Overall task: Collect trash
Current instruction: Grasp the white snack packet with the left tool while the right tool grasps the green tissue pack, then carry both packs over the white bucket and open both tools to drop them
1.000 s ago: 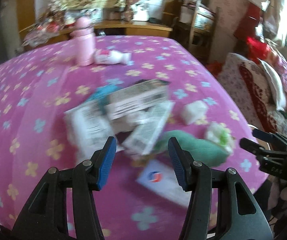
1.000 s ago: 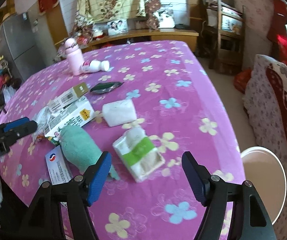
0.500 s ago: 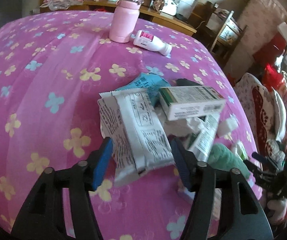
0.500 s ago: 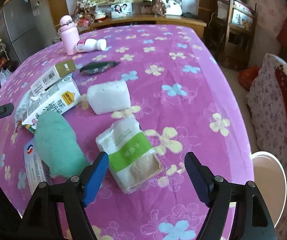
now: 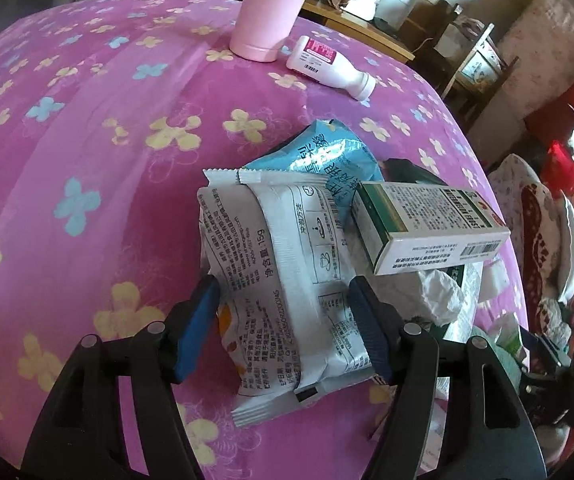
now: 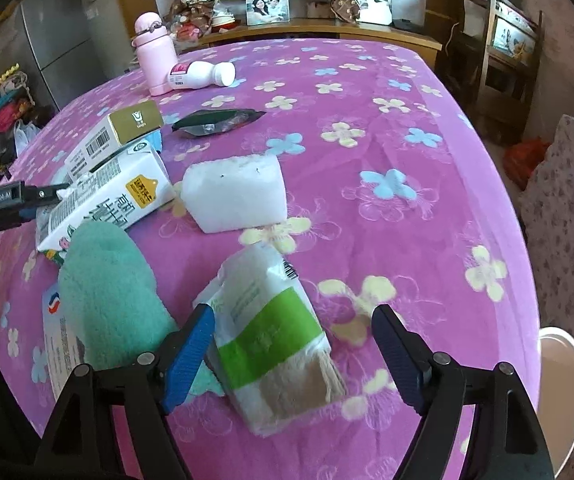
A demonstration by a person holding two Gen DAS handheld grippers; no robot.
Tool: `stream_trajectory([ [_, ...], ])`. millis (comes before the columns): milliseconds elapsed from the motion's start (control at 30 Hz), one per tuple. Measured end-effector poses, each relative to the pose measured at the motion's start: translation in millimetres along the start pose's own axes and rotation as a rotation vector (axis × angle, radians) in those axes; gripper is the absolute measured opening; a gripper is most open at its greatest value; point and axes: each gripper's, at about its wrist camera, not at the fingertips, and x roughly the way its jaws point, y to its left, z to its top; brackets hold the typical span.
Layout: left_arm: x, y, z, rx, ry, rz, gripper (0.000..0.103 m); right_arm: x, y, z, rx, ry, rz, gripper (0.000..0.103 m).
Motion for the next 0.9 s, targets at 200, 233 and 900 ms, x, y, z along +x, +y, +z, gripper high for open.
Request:
stream_trajectory([
  [200, -21.3, -3.2, -8.3, 0.074, -0.007, -0.009, 0.026, -9.0, 5.9, -1.1, 0.011, -0.025, 0.026, 0.027],
  [233, -25.4, -3.7, -9.4, 0.083, -0.009, -0.012, 0.026, -13.9, 7.3, -1.7, 0.006, -0.039, 0.03, 0.025],
  [900, -107.9, -50.3, -28.9, 0.212, -0.119, -0.079, 0.025, -56.0, 4.5, -17.4, 0.024, -0.088, -0.03, 0.054],
])
